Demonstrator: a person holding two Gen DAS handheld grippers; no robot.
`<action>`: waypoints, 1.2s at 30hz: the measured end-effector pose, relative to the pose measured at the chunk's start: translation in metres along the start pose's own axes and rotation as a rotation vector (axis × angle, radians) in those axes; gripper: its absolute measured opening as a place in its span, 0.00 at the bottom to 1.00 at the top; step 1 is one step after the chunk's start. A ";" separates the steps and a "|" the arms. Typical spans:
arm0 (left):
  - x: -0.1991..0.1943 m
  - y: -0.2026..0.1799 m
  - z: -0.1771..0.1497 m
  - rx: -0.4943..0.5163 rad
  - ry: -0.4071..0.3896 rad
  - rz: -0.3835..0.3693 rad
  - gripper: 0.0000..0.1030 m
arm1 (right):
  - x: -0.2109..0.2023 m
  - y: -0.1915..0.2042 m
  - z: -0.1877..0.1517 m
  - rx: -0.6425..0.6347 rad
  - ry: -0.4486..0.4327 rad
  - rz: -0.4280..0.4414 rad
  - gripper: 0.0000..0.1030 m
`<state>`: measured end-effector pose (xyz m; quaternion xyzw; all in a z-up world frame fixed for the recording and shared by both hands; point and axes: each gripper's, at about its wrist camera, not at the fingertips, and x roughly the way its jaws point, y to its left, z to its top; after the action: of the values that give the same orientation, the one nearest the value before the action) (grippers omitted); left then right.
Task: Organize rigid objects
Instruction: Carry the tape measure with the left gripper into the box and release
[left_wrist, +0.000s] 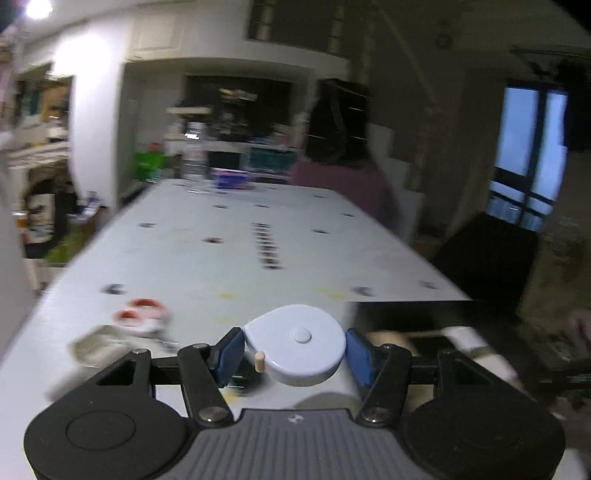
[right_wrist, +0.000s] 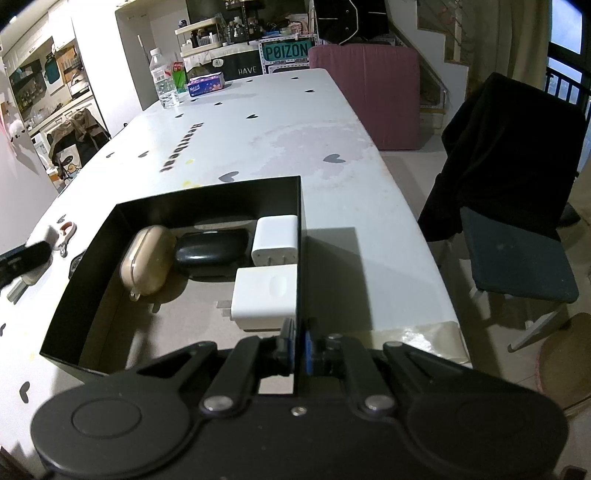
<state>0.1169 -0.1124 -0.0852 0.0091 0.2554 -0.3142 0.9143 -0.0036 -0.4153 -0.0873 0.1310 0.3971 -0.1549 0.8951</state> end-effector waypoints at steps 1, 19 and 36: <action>0.000 -0.011 0.000 0.008 0.009 -0.034 0.58 | 0.000 0.000 0.000 0.000 0.000 0.000 0.06; 0.084 -0.113 -0.013 0.122 0.284 -0.177 0.59 | -0.001 -0.002 -0.001 0.007 -0.001 0.010 0.07; 0.082 -0.121 -0.017 0.177 0.283 -0.169 0.68 | -0.001 -0.002 -0.001 0.007 -0.001 0.010 0.07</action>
<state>0.0939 -0.2537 -0.1216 0.1124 0.3527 -0.4070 0.8351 -0.0055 -0.4162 -0.0878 0.1361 0.3954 -0.1518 0.8956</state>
